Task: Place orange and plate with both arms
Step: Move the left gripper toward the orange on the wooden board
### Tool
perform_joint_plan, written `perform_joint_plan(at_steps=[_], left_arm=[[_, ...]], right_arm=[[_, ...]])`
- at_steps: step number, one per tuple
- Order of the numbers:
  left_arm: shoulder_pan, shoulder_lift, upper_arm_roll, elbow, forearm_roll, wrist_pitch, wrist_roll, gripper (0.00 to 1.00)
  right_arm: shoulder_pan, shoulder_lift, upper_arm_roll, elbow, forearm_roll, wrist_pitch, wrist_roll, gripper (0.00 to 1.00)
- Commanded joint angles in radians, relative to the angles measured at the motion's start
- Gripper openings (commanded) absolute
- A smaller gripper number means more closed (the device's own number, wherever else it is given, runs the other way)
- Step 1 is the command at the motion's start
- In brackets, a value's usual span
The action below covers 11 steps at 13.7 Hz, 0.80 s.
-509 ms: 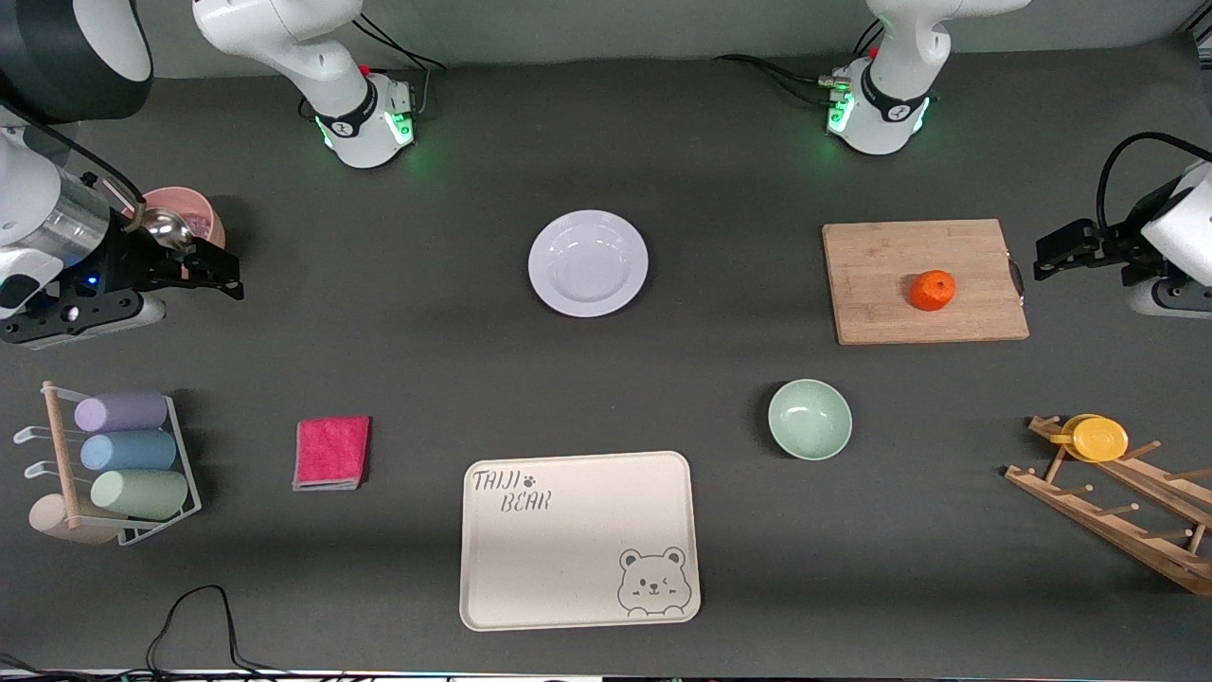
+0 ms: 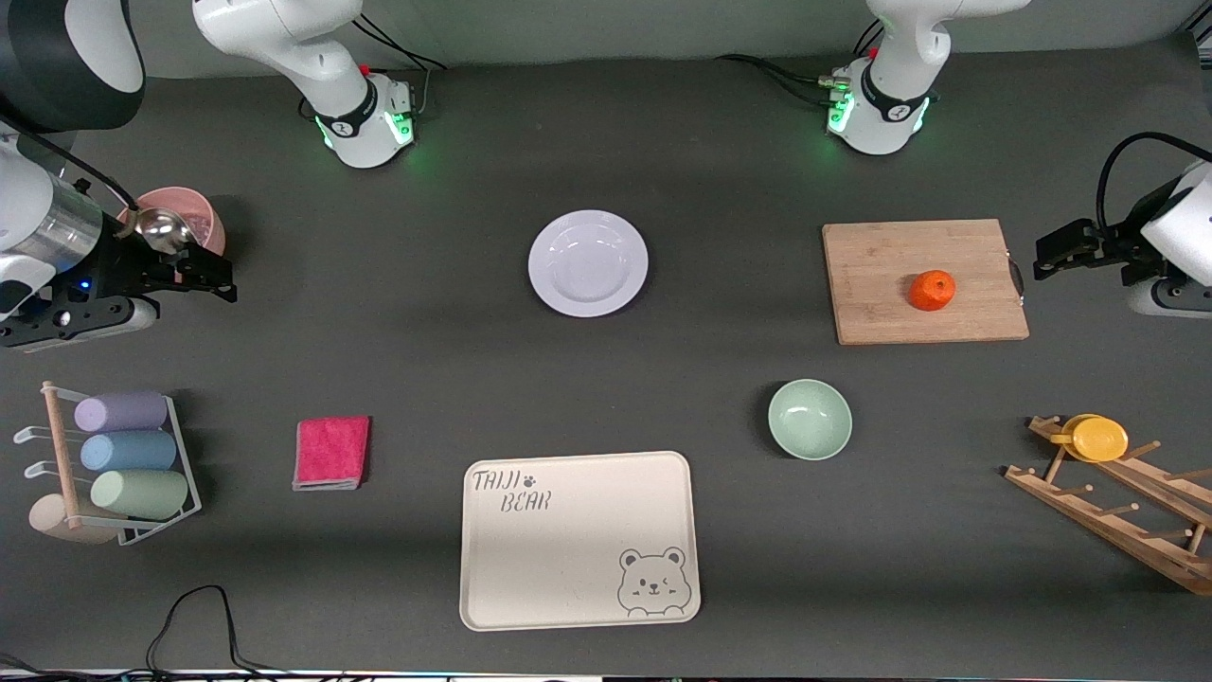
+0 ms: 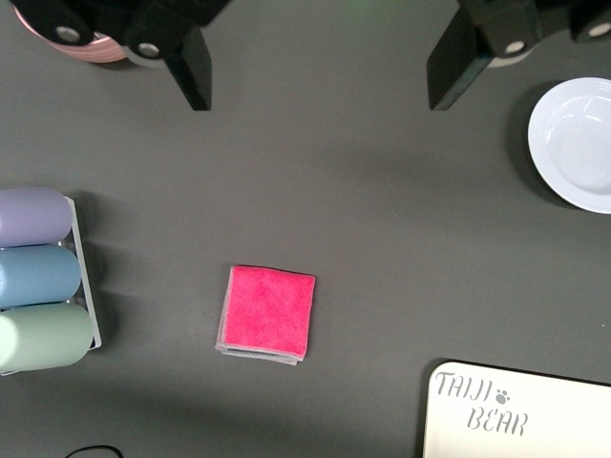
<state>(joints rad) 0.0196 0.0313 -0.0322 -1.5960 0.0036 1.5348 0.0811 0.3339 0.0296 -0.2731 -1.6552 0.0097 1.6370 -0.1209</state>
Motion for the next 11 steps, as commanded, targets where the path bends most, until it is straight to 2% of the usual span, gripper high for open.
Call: perform_joint_plan(at_steps=[1,4,9,11], left_arm=[[-0.01,-0.005,0.009,0.014,-0.005,-0.039,-0.004,1.0],[0.003,-0.1,0.02,-0.021,0.007,-0.105,0.008,1.0],[0.088,-0.387,0.029,-0.321,0.015,-0.09,0.068,1.0],[0.089,-0.45,0.031,-0.404,0.022,-0.071,0.066,1.0]], right_arm=[[0.007,-0.019,-0.005,-0.029,-0.008,0.027,-0.009,1.0],[0.007,-0.02,-0.005,-0.057,-0.007,0.049,-0.009,1.0],[0.007,-0.004,-0.005,-0.061,-0.007,0.086,-0.006,1.0],[0.008,0.0,-0.003,-0.063,-0.005,0.093,-0.003,1.0]])
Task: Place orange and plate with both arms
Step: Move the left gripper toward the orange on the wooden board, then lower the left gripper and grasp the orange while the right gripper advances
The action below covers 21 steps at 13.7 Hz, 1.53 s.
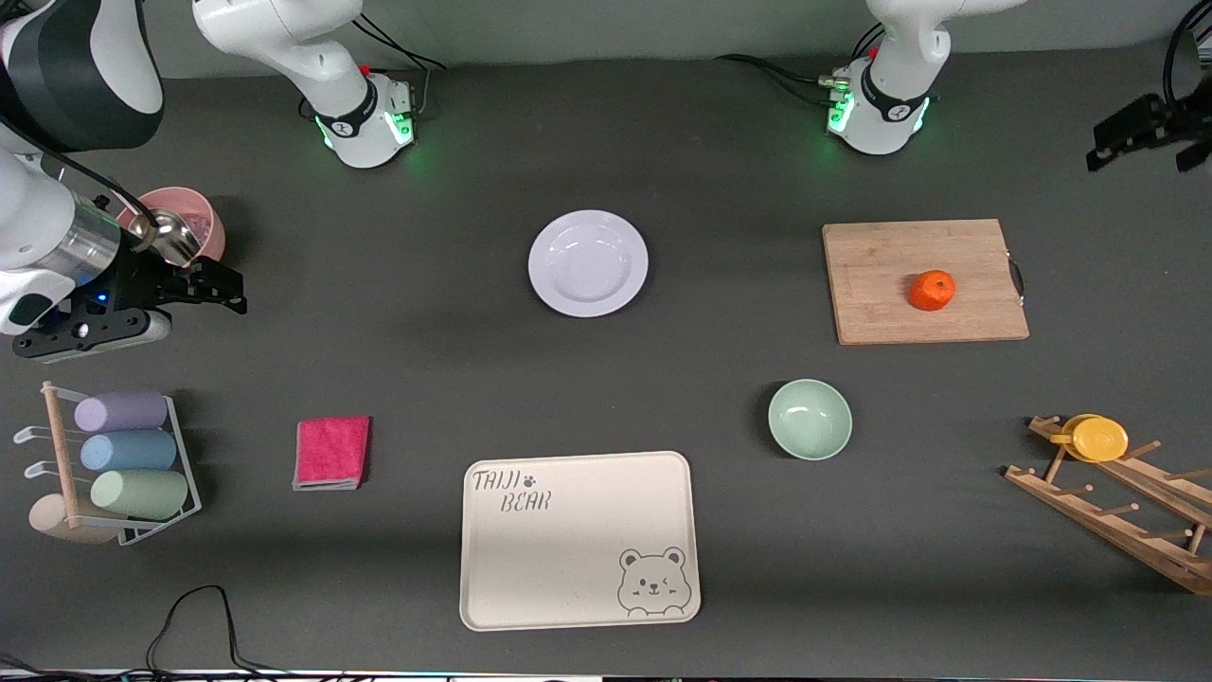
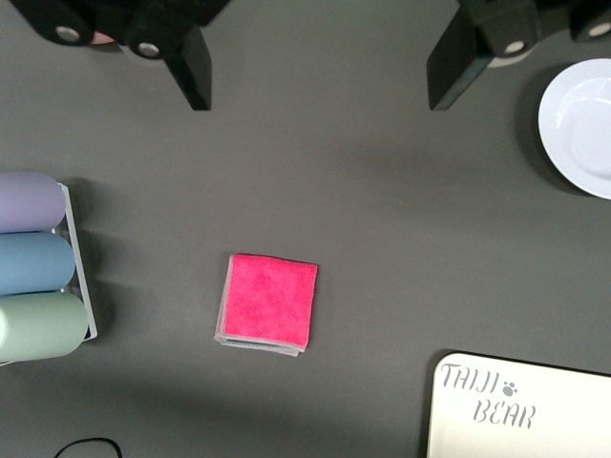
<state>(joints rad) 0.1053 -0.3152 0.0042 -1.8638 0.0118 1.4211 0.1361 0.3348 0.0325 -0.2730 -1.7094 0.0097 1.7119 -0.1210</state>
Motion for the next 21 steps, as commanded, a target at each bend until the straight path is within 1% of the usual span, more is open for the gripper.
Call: perform_joint_plan(at_steps=[1,3,4,6,9,11,15,17,21], left_arm=[[0.004,-0.11,-0.007,-0.152,0.017,0.045,0.011,1.0],[0.002,-0.105,-0.007,-0.176,0.017,0.07,0.013,1.0],[0.002,-0.105,-0.007,-0.214,0.017,0.106,0.013,1.0],[-0.001,-0.107,-0.009,-0.322,0.017,0.206,0.013,1.0],[-0.004,-0.104,-0.01,-0.498,0.017,0.396,0.013,1.0],[-0.006,-0.081,-0.01,-0.586,0.017,0.511,0.013,1.0],[-0.003,-0.022,-0.01,-0.771,0.017,0.795,0.013,1.0],[-0.003,0.036,-0.009,-0.808,0.017,0.895,0.013,1.0],[-0.006,0.169,-0.01,-0.825,0.017,1.048,0.013,1.0]], right_arm=[[0.009,-0.003,-0.003,-0.009,-0.005,0.02,-0.002,1.0],[0.01,-0.002,-0.003,-0.009,-0.005,0.023,-0.002,1.0],[0.01,-0.002,-0.002,-0.009,-0.005,0.026,-0.002,1.0],[0.012,0.003,-0.002,-0.009,-0.005,0.037,0.001,1.0],[0.012,0.007,0.0,-0.009,-0.004,0.038,0.001,1.0],[0.013,0.015,0.0,-0.013,-0.004,0.048,0.001,1.0],[0.012,0.03,0.0,-0.073,-0.004,0.133,-0.005,1.0],[0.012,0.073,0.003,-0.065,-0.005,0.144,-0.005,1.0],[0.012,0.191,0.009,-0.032,-0.004,0.228,-0.003,1.0]])
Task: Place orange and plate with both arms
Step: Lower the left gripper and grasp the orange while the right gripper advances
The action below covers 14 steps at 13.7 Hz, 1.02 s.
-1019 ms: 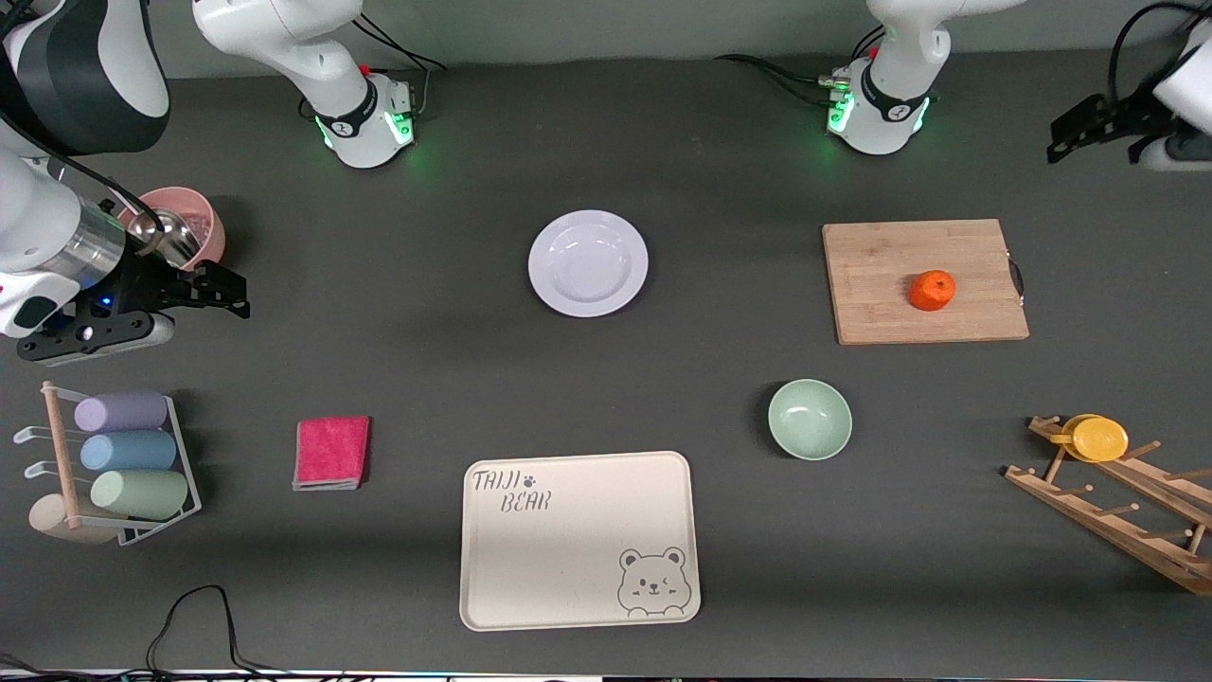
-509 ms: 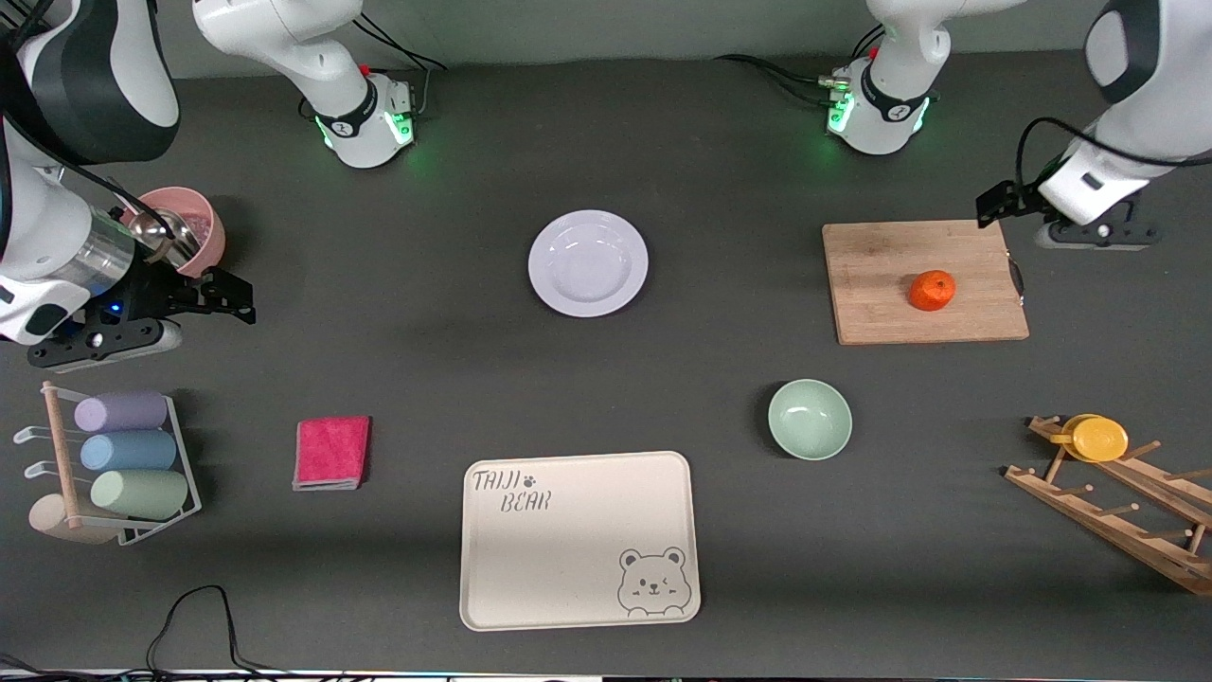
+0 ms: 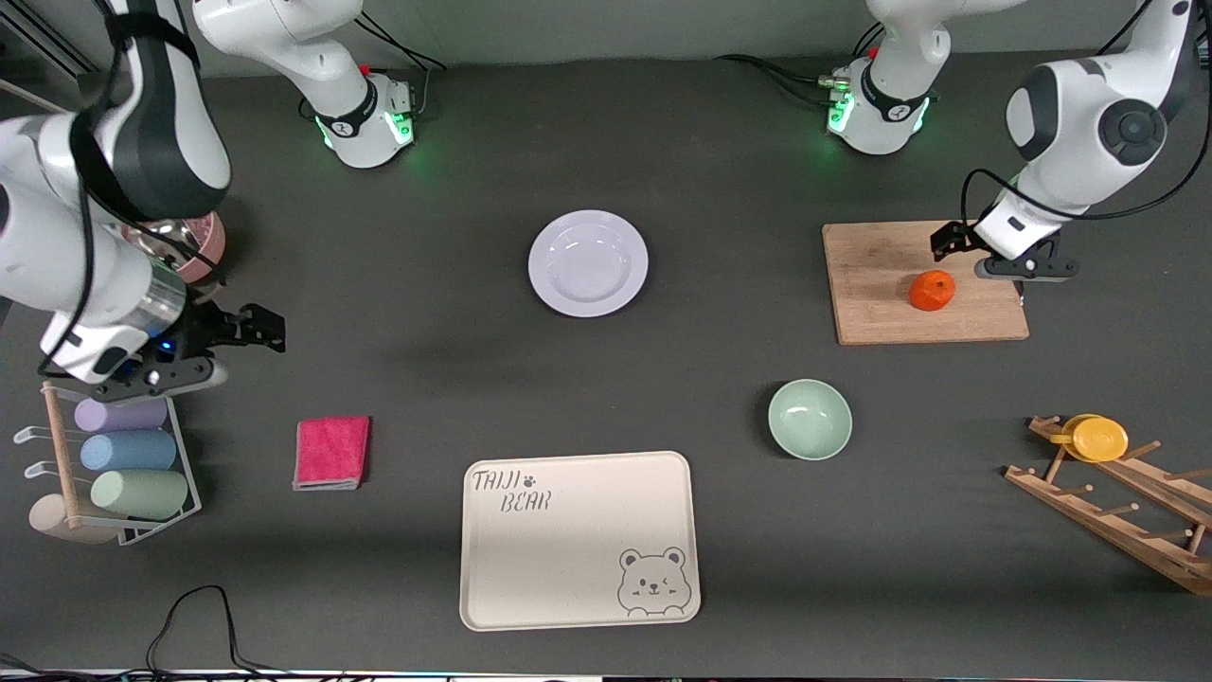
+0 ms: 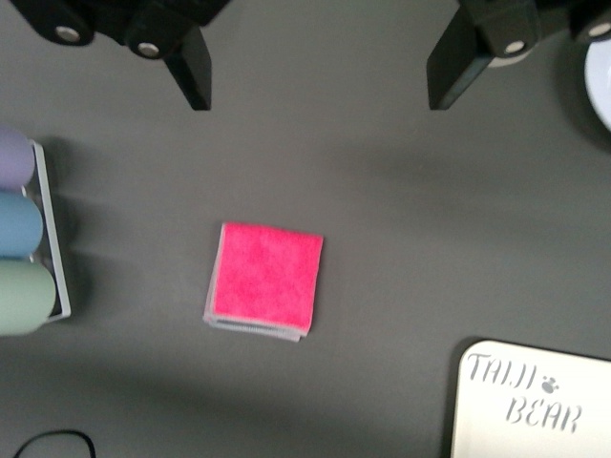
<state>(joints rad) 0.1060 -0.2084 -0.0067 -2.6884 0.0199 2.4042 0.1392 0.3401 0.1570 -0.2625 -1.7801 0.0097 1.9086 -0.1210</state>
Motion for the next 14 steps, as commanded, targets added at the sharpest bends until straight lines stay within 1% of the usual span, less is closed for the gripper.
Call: perform_joint_plan(at_steps=[1,3,5,8,12,14], left_arm=[[-0.006,0.088,0.001,-0.002,0.009,0.091,0.01,1.0],[-0.008,0.13,0.001,-0.019,0.009,0.153,0.01,1.0],[-0.008,0.156,0.002,-0.045,0.011,0.22,0.011,1.0],[-0.008,0.217,0.001,-0.045,0.009,0.292,0.011,1.0],[-0.008,0.273,0.001,-0.045,0.009,0.351,0.011,1.0],[-0.008,0.276,0.002,-0.045,0.009,0.351,0.01,1.0]], right_arm=[[0.008,0.093,-0.001,0.057,-0.004,0.035,0.0,1.0],[0.02,0.136,0.002,0.077,0.012,0.053,0.001,1.0],[0.025,0.139,0.002,0.077,0.044,0.058,0.001,1.0],[0.033,0.159,0.002,0.077,0.049,0.059,-0.002,1.0],[0.034,0.162,0.002,0.077,0.053,0.059,-0.003,1.0],[0.033,0.164,0.002,0.076,0.1,0.059,-0.005,1.0]])
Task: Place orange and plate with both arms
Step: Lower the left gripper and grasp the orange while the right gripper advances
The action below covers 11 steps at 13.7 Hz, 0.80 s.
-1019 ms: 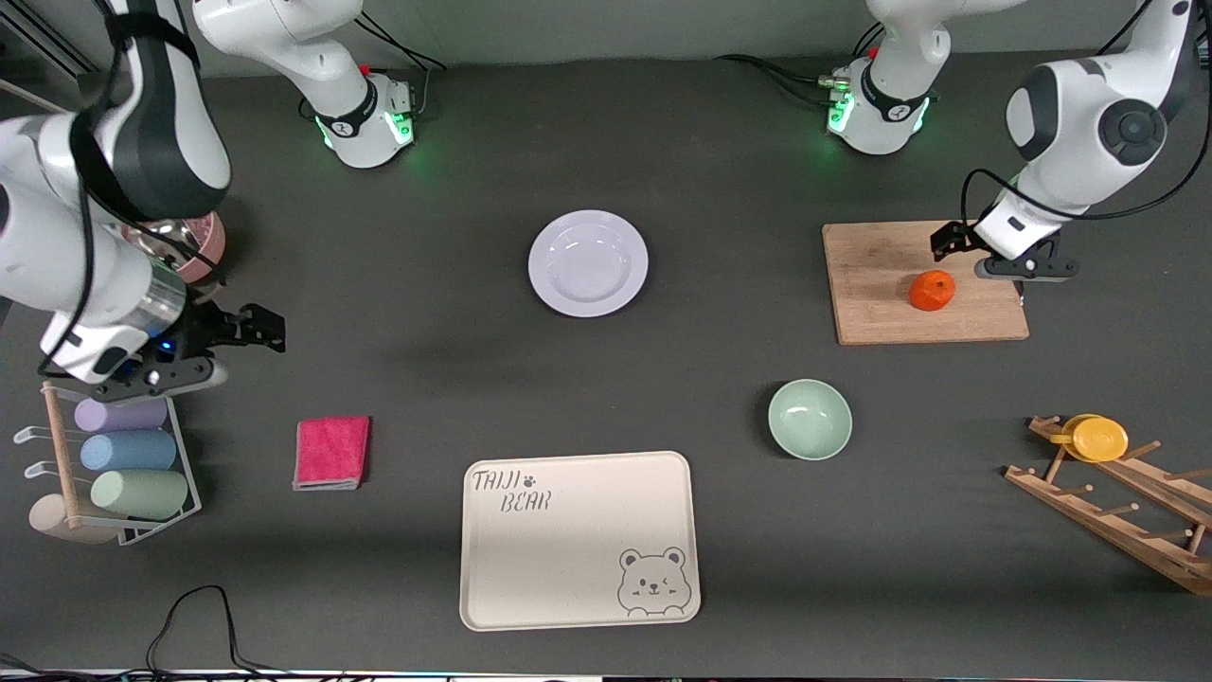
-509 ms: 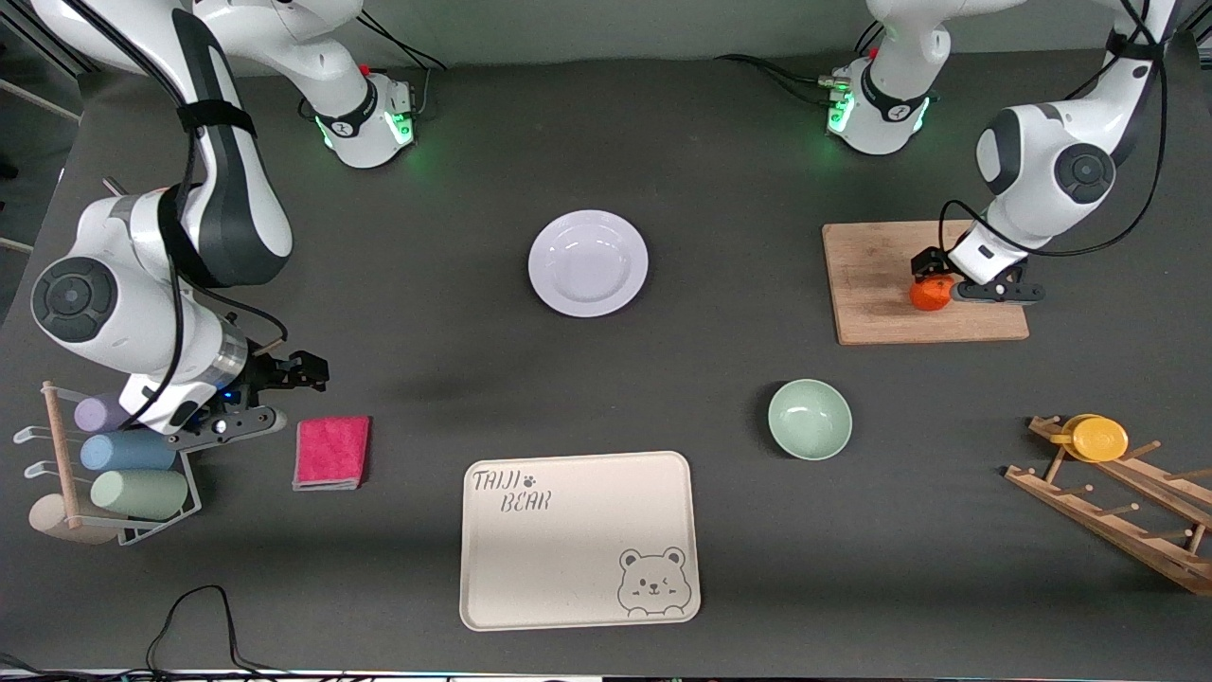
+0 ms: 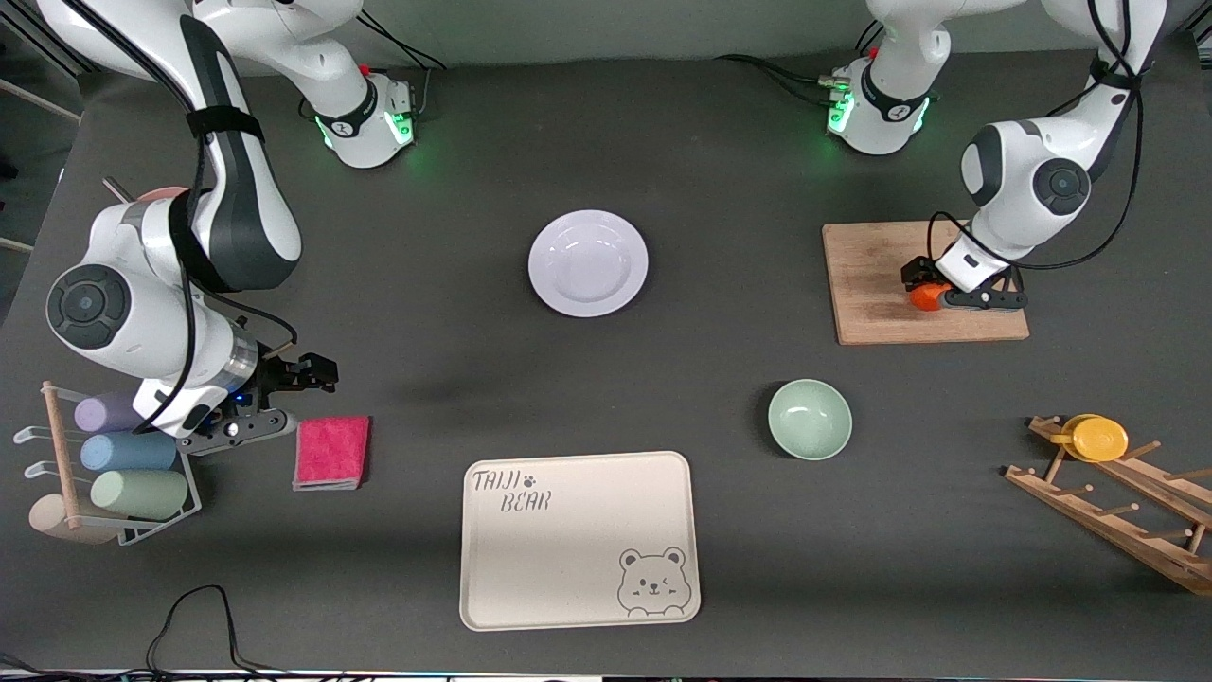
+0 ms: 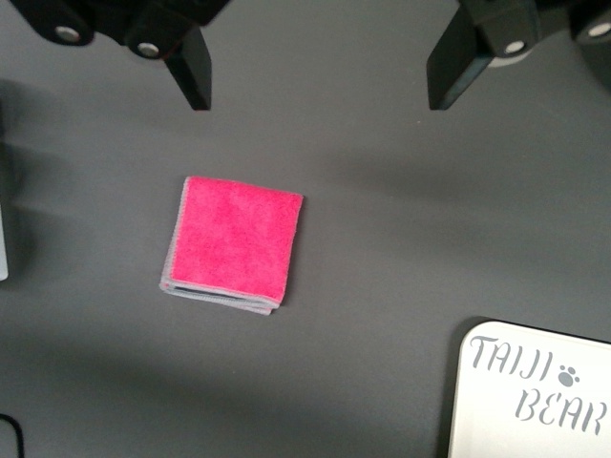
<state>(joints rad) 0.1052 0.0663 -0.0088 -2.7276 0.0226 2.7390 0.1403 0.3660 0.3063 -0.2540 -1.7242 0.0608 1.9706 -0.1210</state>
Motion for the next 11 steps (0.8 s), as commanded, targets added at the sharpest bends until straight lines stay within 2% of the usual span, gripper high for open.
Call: perform_joint_plan(at_steps=[1,3,4,5,7,9,11], left_arm=[[-0.007,0.003,0.003,-0.006,0.007,0.016,0.01,0.95],[-0.009,0.006,0.003,-0.001,0.007,0.016,0.01,0.75],[-0.009,0.006,0.003,0.0,0.007,0.016,0.01,0.66],[-0.009,0.006,0.003,0.0,0.007,0.016,0.01,0.62],[-0.009,0.004,0.003,0.006,0.007,0.008,0.008,0.6],[-0.006,-0.029,0.003,0.028,0.007,-0.021,0.007,0.6],[-0.007,-0.109,0.0,0.099,0.007,-0.193,-0.005,0.6]], right_arm=[[0.004,0.017,-0.007,0.018,0.08,-0.004,-0.006,1.0],[-0.001,0.027,-0.01,0.015,0.132,-0.013,-0.006,1.0],[-0.001,0.027,-0.014,0.012,0.192,-0.016,-0.005,1.0],[-0.002,0.028,-0.017,0.006,0.247,-0.019,-0.005,1.0],[-0.022,0.036,-0.019,-0.001,0.307,-0.053,0.001,1.0],[-0.051,0.043,-0.019,-0.005,0.422,-0.084,-0.011,0.97],[-0.07,0.053,-0.019,-0.003,0.471,-0.113,-0.012,0.93]])
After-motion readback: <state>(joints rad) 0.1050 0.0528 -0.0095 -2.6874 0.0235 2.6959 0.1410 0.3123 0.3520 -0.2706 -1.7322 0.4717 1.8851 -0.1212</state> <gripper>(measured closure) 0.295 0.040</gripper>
